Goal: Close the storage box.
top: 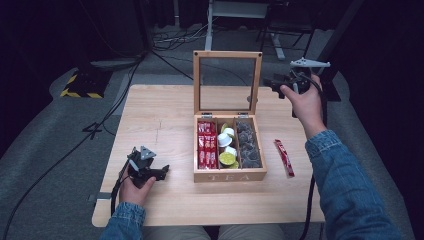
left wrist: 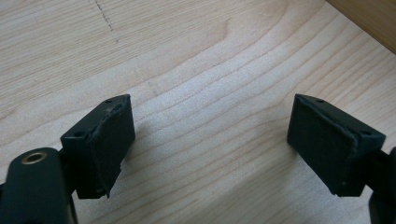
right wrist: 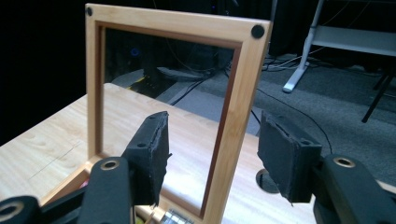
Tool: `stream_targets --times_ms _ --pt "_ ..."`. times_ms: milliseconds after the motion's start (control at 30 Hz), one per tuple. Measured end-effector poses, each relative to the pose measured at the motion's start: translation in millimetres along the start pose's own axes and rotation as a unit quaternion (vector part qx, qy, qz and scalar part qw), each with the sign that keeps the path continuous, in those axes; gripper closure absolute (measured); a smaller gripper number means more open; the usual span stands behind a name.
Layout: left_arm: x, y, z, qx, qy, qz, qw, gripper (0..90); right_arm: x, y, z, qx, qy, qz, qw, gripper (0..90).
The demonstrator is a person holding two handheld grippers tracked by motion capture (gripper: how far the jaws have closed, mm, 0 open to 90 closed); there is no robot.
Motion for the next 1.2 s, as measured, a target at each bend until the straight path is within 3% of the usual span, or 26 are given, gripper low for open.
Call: stream_targets --times_ms 267,433,933,1200 --pt "0.0 -0.1 -0.1 -0.002 -0.001 0.001 1.0 15.4 25.2 -10.2 12.9 -0.016 0.002 -0.001 0.9999 43.4" --pt "0.0 -0.1 -0.1 -0.002 -0.001 0.001 1.0 15.4 38.2 -13.6 17.6 -0.004 -0.002 0.006 1.0 43.3" --pt "-0.3 -0.1 -0.2 -0.006 -0.003 0.003 1.0 15.4 76.0 -29.9 14.3 0.003 0.013 -0.001 0.9999 43.4" --pt "-0.3 -0.1 -0.2 -0.006 -0.003 0.003 1.0 15.4 88.3 -27.5 11.5 0.006 0.012 0.017 0.9998 43.2"
Point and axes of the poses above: each handheld gripper's, and its own axes: x roughly forward along the jaws, z roughly out of its top, y roughly to its left, the point moved 10 cm from there along x, roughly forward along the jaws, and after that the axes turned 1 degree about -x, right-handed, at the moved point
